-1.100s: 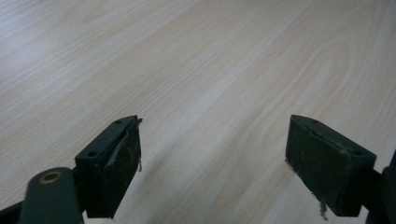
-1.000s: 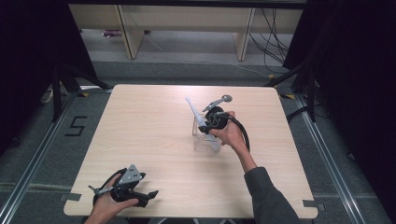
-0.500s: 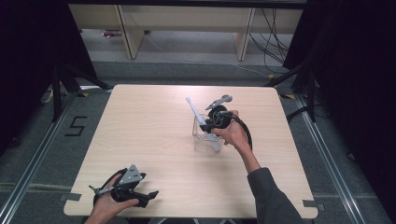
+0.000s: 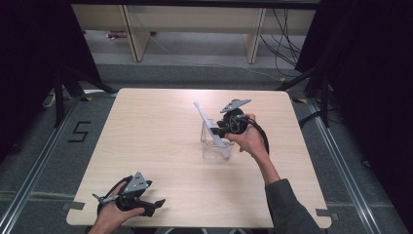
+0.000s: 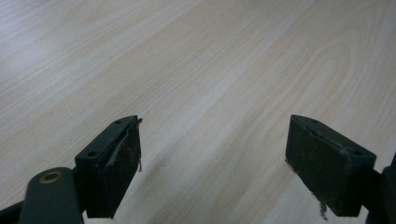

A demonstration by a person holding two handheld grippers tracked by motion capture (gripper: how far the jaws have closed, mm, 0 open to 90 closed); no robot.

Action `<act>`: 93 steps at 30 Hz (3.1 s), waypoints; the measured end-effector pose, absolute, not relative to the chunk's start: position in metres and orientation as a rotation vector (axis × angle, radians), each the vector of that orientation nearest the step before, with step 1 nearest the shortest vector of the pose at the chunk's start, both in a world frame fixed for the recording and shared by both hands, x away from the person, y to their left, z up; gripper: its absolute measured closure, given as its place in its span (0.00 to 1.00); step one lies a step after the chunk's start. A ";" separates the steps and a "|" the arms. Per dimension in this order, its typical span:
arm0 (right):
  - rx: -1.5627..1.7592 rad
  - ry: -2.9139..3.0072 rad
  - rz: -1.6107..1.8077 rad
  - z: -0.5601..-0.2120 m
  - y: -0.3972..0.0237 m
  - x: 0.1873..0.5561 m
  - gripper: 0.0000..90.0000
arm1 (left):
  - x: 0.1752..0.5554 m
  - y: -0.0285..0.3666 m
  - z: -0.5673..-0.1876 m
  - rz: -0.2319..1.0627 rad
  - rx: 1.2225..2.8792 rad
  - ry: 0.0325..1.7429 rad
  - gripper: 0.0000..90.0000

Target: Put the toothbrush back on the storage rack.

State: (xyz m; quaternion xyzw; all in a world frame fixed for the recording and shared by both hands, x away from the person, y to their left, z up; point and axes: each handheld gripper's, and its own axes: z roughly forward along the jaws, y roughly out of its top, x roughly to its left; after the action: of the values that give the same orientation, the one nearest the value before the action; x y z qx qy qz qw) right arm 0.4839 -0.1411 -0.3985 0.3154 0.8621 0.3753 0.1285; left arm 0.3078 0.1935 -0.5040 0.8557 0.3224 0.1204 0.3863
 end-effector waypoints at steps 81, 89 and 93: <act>0.969 2.301 1.187 -0.387 -0.219 0.413 0.27 | 0.307 0.194 -0.503 0.305 2.177 0.817 0.20; 0.988 2.306 1.180 -0.392 -0.224 0.407 0.26 | 0.307 0.194 -0.503 0.306 2.178 0.819 0.20; 0.984 2.303 1.188 -0.393 -0.225 0.404 0.26 | 0.307 0.194 -0.503 0.303 2.174 0.829 0.20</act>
State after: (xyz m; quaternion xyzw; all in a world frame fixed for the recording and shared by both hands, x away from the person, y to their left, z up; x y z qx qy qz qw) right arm 0.4043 -0.2246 -0.3929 0.3491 0.8166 0.4213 0.1838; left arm 0.3066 0.1936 -0.5032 0.8543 0.3257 0.1192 0.3872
